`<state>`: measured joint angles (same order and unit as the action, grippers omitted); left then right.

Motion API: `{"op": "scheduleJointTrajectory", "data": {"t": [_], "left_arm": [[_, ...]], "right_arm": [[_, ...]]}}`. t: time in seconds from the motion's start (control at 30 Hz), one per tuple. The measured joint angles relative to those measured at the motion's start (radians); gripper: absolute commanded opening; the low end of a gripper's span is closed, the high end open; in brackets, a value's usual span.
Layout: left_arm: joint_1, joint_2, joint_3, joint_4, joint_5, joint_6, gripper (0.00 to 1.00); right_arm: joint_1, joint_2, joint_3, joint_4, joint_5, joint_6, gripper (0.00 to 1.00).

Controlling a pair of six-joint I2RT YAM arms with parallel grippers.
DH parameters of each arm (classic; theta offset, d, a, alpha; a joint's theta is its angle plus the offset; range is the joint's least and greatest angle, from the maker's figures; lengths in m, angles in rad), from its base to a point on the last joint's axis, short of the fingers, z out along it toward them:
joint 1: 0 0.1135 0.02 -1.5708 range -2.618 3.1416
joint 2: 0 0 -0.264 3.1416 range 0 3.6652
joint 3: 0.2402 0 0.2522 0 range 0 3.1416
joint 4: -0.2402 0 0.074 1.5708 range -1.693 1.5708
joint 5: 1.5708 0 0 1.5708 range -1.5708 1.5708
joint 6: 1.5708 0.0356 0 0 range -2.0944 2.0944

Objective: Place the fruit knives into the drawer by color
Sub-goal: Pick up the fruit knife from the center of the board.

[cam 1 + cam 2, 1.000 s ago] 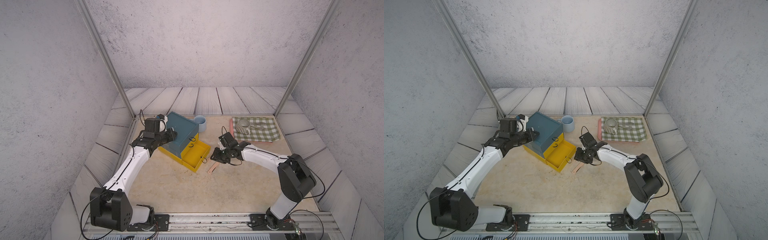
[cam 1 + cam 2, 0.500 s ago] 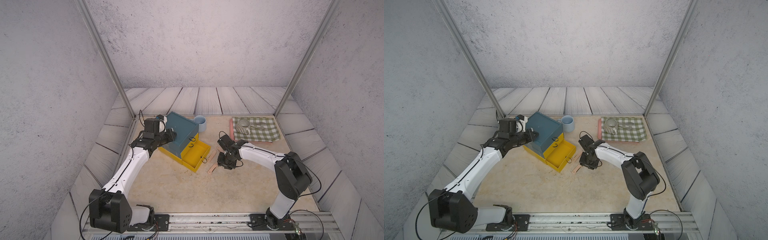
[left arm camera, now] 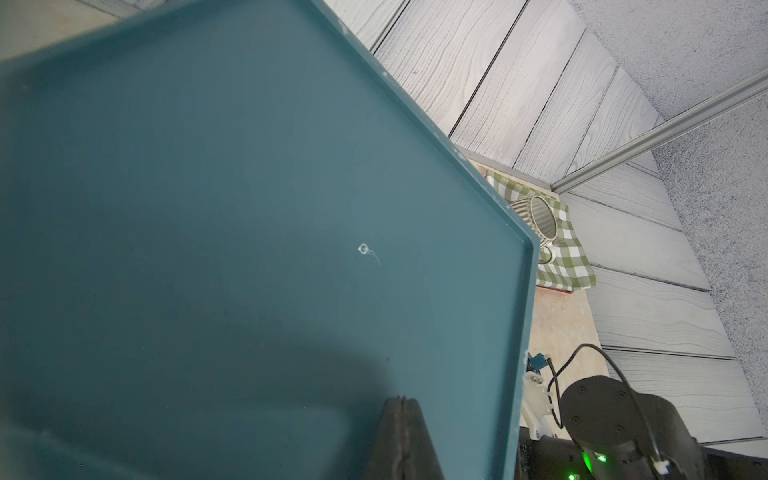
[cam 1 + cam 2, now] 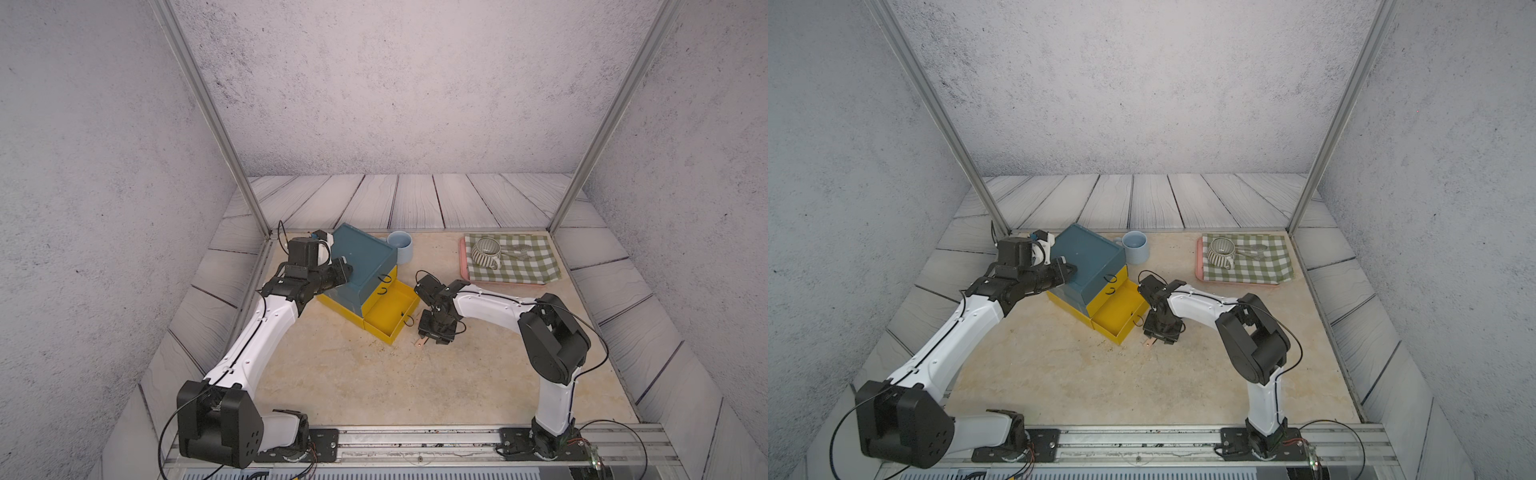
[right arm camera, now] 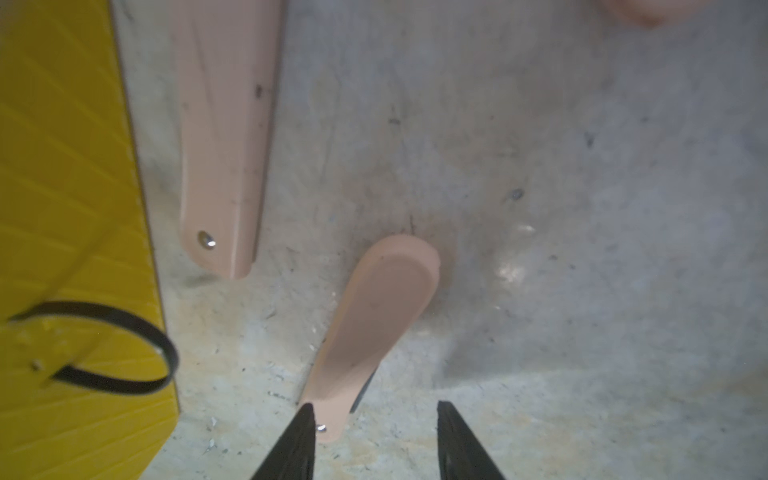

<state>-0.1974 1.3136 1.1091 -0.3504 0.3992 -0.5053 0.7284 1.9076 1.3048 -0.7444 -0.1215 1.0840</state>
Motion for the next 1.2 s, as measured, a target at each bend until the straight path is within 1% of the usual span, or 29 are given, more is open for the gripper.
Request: {"op": "scheduleJointTrajectory", "data": {"t": [0.37,0.6,0.77,1.0,1.2], "left_arm": [[0.0,-0.003,-0.002,-0.001,0.001,0.0,0.0],[0.0,-0.006,-0.002,-0.006,0.001,0.0,0.0],[0.0,-0.015,-0.002,-0.022,0.001,0.001,0.0],[0.001,-0.017,-0.002,-0.027,0.008,0.001,0.0],[0.001,-0.018,-0.002,-0.029,0.01,0.0,0.0]], "right_arm": [[0.0,0.009,0.027,-0.011,0.002,0.014,0.49],[0.0,0.087,0.086,-0.016,0.002,0.007,0.49],[0.0,0.114,0.124,-0.042,0.007,0.0,0.47],[0.0,0.106,0.108,-0.052,0.034,-0.011,0.33],[-0.005,0.065,0.045,-0.024,0.044,-0.02,0.27]]}}
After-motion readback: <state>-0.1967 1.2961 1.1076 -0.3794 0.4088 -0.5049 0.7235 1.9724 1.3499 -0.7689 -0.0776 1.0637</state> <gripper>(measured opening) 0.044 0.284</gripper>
